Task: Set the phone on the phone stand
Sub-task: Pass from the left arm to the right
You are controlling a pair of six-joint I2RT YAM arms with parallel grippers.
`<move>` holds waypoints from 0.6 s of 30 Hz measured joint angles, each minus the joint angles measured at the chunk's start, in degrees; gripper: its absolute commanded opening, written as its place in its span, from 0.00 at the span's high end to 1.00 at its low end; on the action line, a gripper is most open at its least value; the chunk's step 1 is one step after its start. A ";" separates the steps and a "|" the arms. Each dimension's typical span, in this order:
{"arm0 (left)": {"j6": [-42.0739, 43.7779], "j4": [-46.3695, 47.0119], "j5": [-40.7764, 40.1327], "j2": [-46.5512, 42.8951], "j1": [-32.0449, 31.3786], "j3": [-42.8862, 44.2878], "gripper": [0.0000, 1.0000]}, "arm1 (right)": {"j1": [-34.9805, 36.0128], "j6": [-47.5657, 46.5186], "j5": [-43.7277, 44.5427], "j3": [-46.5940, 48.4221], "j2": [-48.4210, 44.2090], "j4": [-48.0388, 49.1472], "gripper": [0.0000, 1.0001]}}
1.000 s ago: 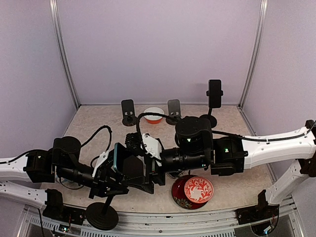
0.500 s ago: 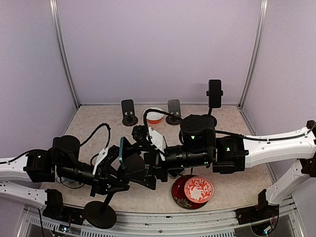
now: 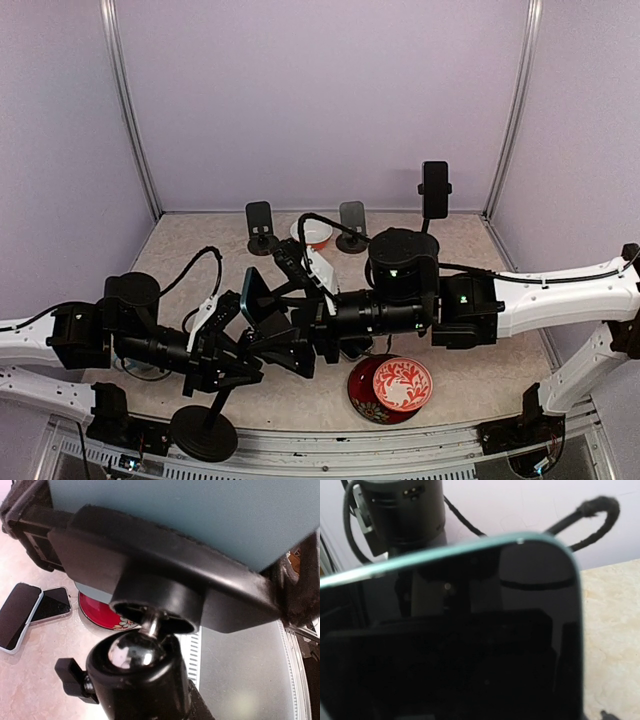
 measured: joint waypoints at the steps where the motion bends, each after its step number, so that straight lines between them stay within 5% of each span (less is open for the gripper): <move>1: 0.00 0.22 -0.04 -0.09 0.00 0.00 1.00 | -0.09 0.15 -0.22 -0.24 -0.24 0.31 0.01; 10: 0.09 1.07 -0.79 -0.79 0.00 0.70 1.00 | -0.63 8.22 -0.31 -0.55 -0.98 1.75 0.16; 18: 0.28 1.86 -1.38 -1.07 0.00 1.03 1.00 | -1.22 18.38 -0.61 -0.55 -1.01 3.43 0.20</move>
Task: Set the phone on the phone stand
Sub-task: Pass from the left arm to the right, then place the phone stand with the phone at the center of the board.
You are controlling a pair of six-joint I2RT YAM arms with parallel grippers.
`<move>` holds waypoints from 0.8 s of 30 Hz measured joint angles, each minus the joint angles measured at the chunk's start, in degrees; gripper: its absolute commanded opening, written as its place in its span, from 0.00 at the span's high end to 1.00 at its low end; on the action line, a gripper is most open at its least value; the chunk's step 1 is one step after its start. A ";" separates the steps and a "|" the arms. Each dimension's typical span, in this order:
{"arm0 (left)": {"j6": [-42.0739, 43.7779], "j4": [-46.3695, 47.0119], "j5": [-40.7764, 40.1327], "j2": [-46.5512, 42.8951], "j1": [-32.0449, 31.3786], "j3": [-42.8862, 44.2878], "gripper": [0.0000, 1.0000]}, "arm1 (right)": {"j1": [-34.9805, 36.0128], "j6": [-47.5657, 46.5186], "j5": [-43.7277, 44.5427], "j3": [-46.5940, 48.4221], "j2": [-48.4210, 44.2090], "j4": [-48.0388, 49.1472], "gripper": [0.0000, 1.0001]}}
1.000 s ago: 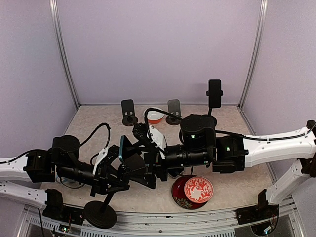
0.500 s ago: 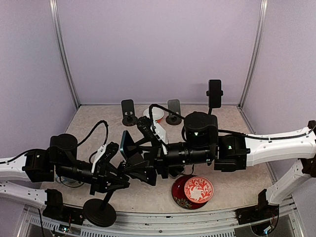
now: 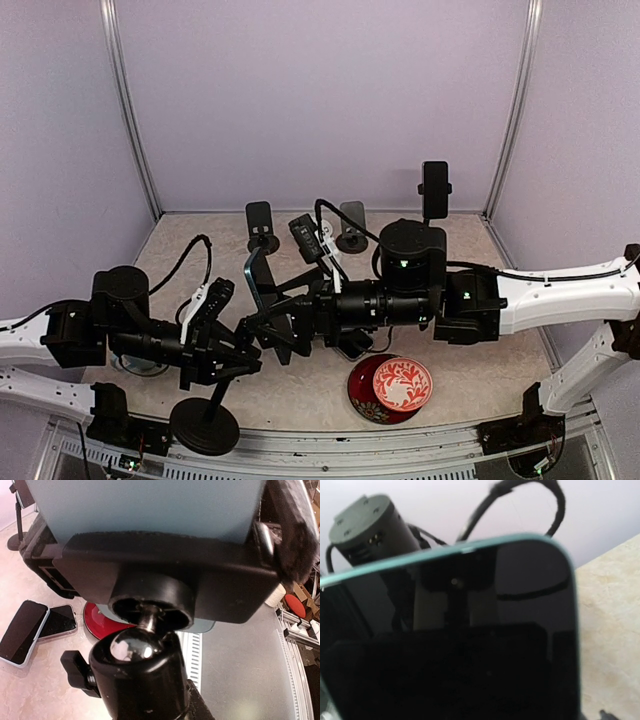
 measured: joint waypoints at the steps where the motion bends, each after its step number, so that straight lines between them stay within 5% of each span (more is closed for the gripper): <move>1: 0.00 0.15 -0.15 -0.22 -0.02 0.02 1.00 | -0.09 1.01 -0.17 -0.07 0.07 0.63 0.21; 6: 0.15 0.50 -1.18 -1.36 -0.02 0.26 1.00 | -0.39 4.90 -0.59 -1.18 0.33 5.25 0.24; 17: 1.99 -0.72 -3.54 -5.27 -0.39 0.68 0.05 | -0.92 4.07 4.87 -0.90 0.42 5.07 0.25; 24: 1.14 -0.48 -5.05 -10.03 -0.72 0.76 0.01 | -2.64 -1.14 12.92 -0.90 0.39 -0.22 0.27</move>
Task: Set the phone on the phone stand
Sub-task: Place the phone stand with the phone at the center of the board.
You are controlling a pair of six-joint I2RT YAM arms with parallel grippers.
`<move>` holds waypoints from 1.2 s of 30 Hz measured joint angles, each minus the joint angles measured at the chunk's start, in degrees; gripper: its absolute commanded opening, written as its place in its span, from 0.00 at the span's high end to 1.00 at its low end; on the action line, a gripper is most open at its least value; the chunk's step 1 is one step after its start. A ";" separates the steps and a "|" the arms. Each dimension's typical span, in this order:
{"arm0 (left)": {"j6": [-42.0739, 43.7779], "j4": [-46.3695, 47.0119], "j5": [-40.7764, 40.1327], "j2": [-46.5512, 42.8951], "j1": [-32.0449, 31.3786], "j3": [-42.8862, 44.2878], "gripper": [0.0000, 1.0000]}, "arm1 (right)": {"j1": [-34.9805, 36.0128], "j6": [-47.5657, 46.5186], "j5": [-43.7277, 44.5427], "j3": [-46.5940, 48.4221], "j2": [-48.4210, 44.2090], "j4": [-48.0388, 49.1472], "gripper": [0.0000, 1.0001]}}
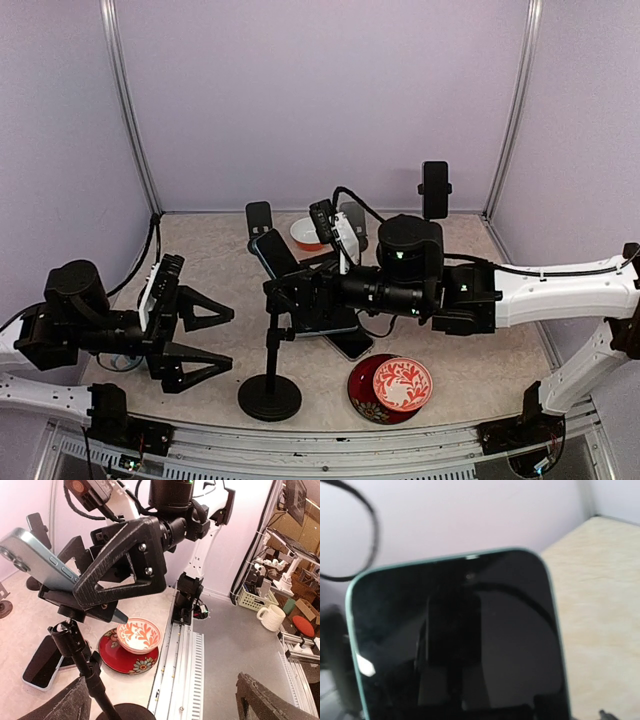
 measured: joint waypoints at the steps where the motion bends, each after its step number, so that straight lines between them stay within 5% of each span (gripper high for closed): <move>1: -0.28 -0.02 -0.94 -0.07 0.00 0.13 0.01 | -0.37 -0.74 0.87 0.00 0.00 -0.42 0.27; 11: -5.77 -4.98 -18.60 -2.45 0.00 1.46 0.01 | -0.48 -12.98 9.99 15.89 12.87 -4.28 0.30; 24: -19.47 -16.50 -41.94 -14.51 -0.31 4.20 0.01 | -1.88 -31.26 16.41 64.48 52.28 -1.90 0.31; 30: -22.38 -21.51 -45.77 -15.54 -0.33 5.73 0.01 | -3.48 -33.20 15.58 67.06 61.68 5.16 0.29; 36: -22.99 -23.82 -47.43 -15.72 -0.33 6.21 0.01 | -4.61 -34.12 15.17 66.51 61.75 8.66 0.11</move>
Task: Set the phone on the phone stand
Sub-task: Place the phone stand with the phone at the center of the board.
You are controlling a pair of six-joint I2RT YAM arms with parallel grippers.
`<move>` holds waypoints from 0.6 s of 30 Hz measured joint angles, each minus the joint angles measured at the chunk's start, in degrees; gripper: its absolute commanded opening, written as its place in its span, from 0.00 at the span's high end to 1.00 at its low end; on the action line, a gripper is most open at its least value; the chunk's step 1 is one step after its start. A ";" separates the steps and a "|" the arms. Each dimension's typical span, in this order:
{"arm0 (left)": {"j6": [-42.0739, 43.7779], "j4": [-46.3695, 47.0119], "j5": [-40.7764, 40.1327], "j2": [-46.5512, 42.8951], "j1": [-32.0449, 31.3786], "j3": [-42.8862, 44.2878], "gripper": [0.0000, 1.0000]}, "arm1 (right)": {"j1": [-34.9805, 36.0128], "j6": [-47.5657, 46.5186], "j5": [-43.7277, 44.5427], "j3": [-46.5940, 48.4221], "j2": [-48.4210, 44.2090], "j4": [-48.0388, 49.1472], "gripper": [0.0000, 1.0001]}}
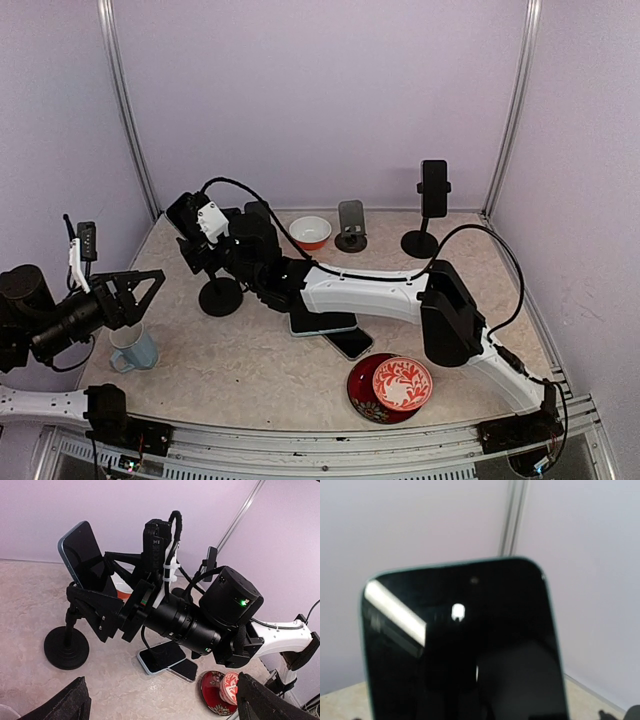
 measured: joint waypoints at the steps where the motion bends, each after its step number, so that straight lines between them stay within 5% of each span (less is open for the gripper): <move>1: -0.02 -0.37 -0.52 0.02 0.00 0.22 0.01 | -0.17 -0.02 -0.09 -0.15 0.02 0.17 0.03; 18: -1.38 -3.10 -14.91 1.64 0.00 1.68 0.01 | -0.33 7.80 -10.58 -9.11 -10.12 4.59 0.00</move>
